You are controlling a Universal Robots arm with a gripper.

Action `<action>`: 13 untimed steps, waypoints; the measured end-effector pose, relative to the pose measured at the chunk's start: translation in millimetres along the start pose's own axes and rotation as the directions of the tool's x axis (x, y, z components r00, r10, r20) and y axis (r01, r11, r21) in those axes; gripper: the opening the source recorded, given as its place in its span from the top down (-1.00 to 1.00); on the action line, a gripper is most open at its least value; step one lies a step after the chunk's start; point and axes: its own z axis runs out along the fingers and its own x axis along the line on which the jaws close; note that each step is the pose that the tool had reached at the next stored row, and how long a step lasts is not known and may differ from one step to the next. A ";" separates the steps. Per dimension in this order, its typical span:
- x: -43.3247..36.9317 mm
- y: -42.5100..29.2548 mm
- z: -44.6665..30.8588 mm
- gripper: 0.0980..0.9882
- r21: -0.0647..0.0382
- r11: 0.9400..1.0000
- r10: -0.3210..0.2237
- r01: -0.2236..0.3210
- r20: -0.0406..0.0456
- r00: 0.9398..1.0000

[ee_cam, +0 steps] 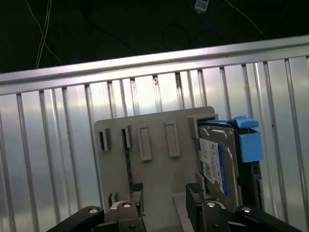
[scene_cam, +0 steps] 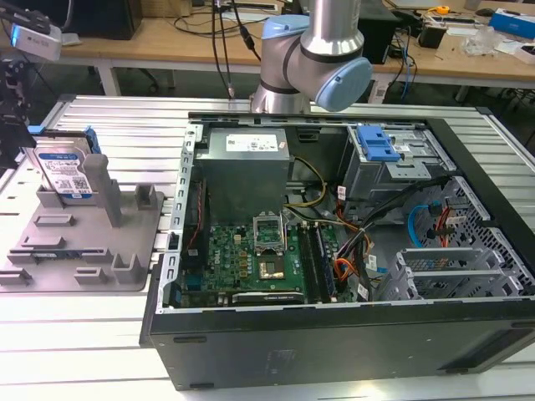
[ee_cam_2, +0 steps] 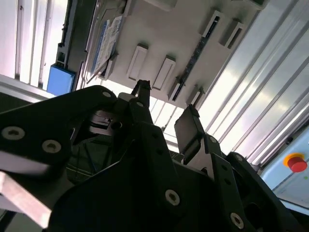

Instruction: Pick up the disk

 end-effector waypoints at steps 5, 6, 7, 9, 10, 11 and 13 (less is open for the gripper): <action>0.0 0.0 0.0 0.14 0.000 1.000 -0.003 0.003 -0.001 1.000; 0.0 0.0 0.0 0.14 0.000 1.000 -0.003 0.003 -0.001 1.000; 0.0 0.0 0.0 0.14 0.000 1.000 -0.003 0.003 -0.002 1.000; -0.2 0.1 0.0 0.14 0.000 1.000 -0.003 0.003 -0.002 1.000; -2.1 1.5 0.1 0.14 0.000 1.000 -0.003 0.003 -0.002 1.000; -4.2 3.0 0.2 0.14 0.000 1.000 -0.003 0.003 -0.002 1.000; -13.4 9.3 0.3 0.14 0.000 1.000 -0.003 0.003 -0.003 1.000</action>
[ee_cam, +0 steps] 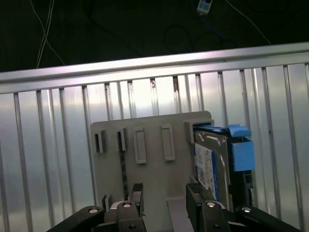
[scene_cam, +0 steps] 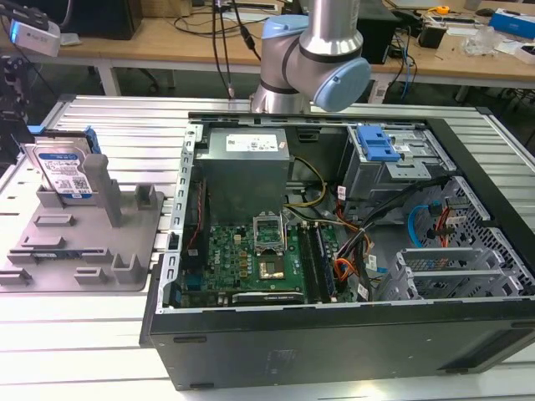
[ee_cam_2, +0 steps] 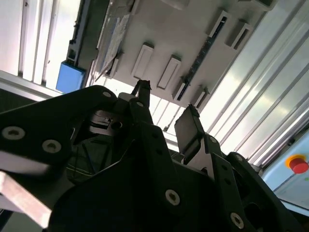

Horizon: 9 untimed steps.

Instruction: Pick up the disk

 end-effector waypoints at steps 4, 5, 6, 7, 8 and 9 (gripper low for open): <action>-16.0 10.2 0.3 0.14 0.000 1.000 0.000 0.000 0.000 1.000; -20.3 12.0 0.3 0.14 0.000 1.000 -0.001 0.001 0.000 1.000; -24.0 13.4 0.4 0.14 0.000 1.000 -0.003 0.003 0.000 1.000; -31.6 15.9 0.4 0.14 0.000 1.000 -0.005 0.005 -0.001 1.000; -36.0 17.1 0.5 0.14 0.000 1.000 -0.008 0.008 -0.001 1.000; -39.1 17.9 0.5 0.14 0.000 1.000 -0.010 0.010 -0.001 1.000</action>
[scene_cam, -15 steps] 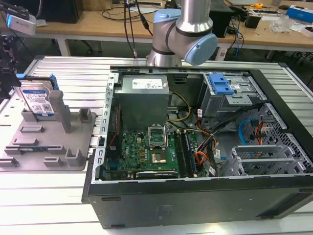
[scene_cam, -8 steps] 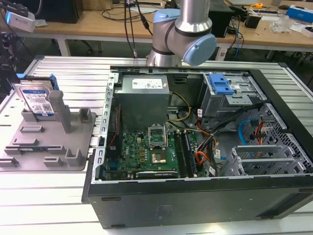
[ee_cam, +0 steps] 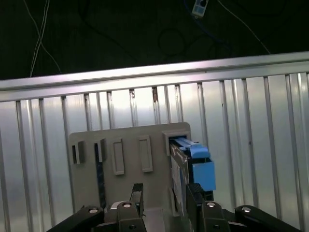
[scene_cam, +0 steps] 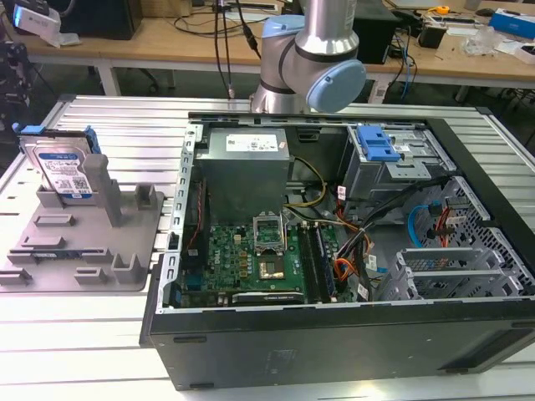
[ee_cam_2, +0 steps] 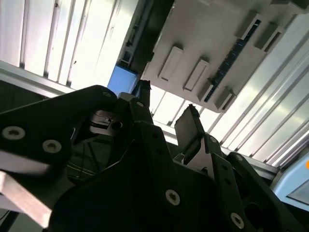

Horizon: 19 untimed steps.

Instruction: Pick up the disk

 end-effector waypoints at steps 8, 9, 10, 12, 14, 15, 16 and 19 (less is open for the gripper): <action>-26.7 7.9 0.2 0.14 0.000 1.000 -0.027 0.027 -0.002 1.000; -26.7 8.6 0.3 0.14 0.000 1.000 -0.027 0.027 -0.002 1.000; -26.6 8.8 0.3 0.14 0.000 1.000 -0.028 0.028 -0.002 1.000; -26.6 10.1 0.3 0.14 0.000 1.000 -0.027 0.027 -0.002 1.000; -26.6 10.0 0.6 0.14 0.000 1.000 -0.028 0.028 -0.002 1.000; -26.6 10.0 1.1 0.14 0.000 1.000 -0.029 0.029 -0.002 1.000; -26.7 9.8 1.4 0.14 0.001 1.000 -0.030 0.030 -0.002 1.000; -26.8 8.7 2.8 0.14 0.002 0.999 -0.033 0.033 -0.003 0.999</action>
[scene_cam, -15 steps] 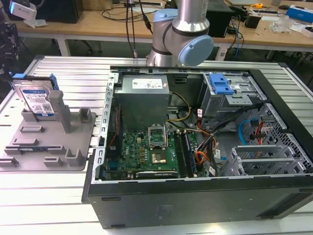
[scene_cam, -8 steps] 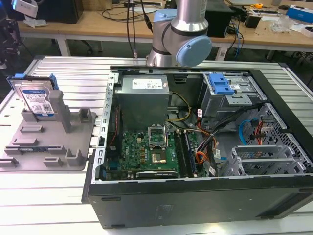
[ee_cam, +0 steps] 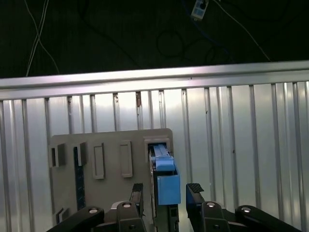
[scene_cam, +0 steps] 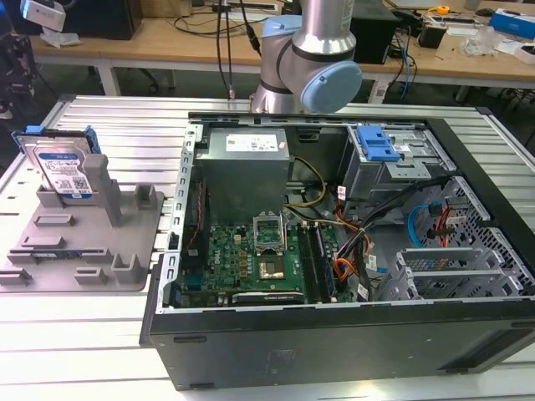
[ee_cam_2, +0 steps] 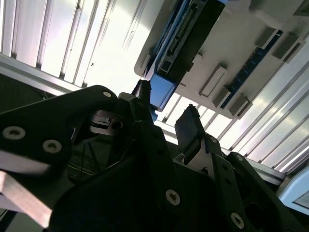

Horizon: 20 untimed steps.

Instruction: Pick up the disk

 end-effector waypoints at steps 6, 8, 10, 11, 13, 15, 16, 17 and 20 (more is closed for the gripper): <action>-0.2 -3.1 3.2 0.14 0.002 1.000 -0.004 0.004 0.000 1.000; -0.2 -4.0 4.2 0.14 0.002 1.000 -0.005 0.005 0.000 1.000; -0.3 -5.1 4.8 0.14 0.002 1.000 -0.005 0.005 0.000 1.000; -0.3 -5.5 5.1 0.14 0.002 1.000 -0.005 0.005 0.000 1.000; -0.4 -6.1 5.8 0.14 0.002 1.000 -0.004 0.004 0.000 1.000; -0.4 -6.3 6.5 0.14 0.002 1.000 -0.004 0.004 0.000 1.000; -0.4 -6.4 7.2 0.14 0.002 1.000 -0.005 0.005 0.000 1.000; -0.4 -6.4 7.7 0.14 0.002 1.000 -0.005 0.005 0.000 1.000; -0.4 -6.4 10.2 0.14 0.002 1.000 -0.005 0.005 0.000 1.000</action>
